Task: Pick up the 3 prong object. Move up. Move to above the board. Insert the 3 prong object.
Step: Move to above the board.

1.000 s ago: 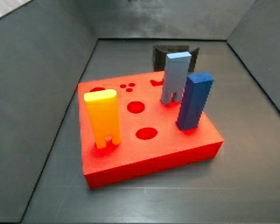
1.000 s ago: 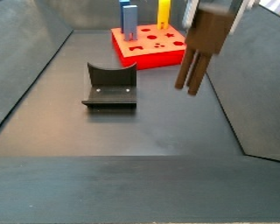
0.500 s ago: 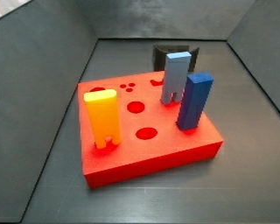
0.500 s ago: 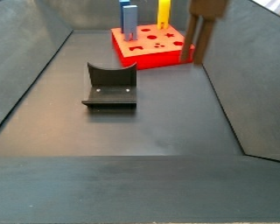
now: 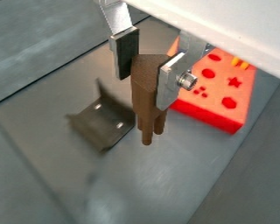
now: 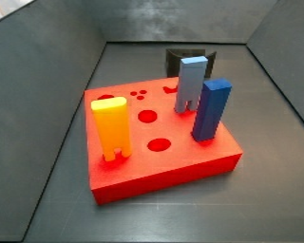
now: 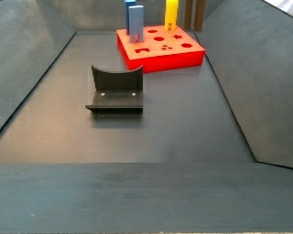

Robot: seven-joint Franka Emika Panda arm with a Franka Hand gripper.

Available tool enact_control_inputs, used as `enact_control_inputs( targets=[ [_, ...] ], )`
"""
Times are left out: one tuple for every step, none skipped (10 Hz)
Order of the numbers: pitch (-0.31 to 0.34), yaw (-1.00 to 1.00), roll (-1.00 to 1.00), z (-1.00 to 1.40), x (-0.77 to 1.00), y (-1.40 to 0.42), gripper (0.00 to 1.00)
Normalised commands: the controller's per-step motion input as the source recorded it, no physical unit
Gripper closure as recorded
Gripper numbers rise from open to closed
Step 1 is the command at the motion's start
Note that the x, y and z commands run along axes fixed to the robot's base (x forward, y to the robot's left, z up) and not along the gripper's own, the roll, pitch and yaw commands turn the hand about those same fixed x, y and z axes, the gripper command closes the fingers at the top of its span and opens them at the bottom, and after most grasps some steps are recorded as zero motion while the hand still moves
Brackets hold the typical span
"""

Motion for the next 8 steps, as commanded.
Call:
enact_control_inputs(
  targets=[
    [0.056, 0.01, -0.02, 0.11, 0.10, -1.00, 1.00],
    [0.038, 0.01, -0.01, 0.12, 0.10, -1.00, 1.00],
    [0.038, 0.01, -0.01, 0.12, 0.10, -1.00, 1.00],
    [0.045, 0.01, 0.00, 0.12, 0.10, -1.00, 1.00],
    [0.055, 0.01, -0.02, 0.13, 0.10, -1.00, 1.00],
    [0.073, 0.00, -0.01, 0.14, 0.10, -1.00, 1.00],
    [0.081, 0.01, -0.01, 0.14, 0.11, -1.00, 1.00],
    [0.097, 0.01, 0.00, 0.14, 0.12, -1.00, 1.00]
  ],
)
